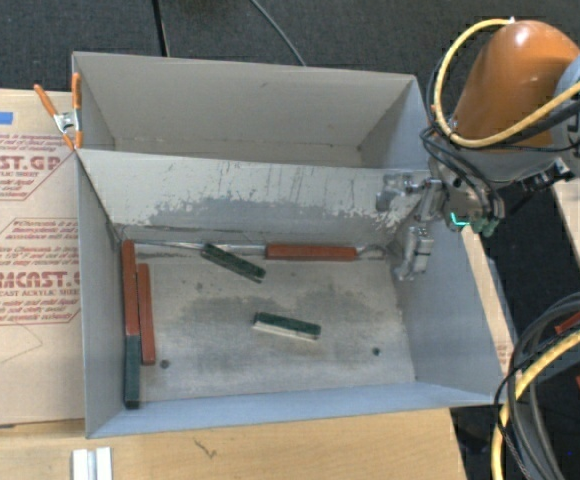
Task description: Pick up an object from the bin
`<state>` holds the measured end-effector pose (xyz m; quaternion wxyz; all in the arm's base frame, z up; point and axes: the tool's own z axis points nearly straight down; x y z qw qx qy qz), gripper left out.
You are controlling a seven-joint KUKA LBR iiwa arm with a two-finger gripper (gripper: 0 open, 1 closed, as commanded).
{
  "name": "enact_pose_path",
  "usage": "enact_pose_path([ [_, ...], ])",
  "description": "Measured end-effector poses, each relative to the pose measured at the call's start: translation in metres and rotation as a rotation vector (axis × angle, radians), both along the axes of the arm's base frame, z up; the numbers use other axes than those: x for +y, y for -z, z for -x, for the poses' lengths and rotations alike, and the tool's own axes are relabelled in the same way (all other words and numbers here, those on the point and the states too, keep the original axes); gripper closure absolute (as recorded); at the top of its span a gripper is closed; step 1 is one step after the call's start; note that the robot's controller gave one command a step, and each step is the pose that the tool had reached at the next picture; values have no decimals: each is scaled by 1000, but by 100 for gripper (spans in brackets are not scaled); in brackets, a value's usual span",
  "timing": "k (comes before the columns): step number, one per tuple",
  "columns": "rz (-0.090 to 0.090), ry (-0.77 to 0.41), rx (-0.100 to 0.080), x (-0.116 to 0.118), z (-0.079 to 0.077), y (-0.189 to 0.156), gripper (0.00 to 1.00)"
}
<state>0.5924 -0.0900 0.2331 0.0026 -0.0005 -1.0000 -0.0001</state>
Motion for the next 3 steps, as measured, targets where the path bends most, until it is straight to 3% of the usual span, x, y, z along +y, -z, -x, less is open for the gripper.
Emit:
enact_pose_path([
  [1, 1, -2, -8, 0, -1, -5, 0],
  [2, 0, 19, -12, 38, 0, 69, 0],
  [3, -1, 116, -6, 78, 18, 72, 0],
])
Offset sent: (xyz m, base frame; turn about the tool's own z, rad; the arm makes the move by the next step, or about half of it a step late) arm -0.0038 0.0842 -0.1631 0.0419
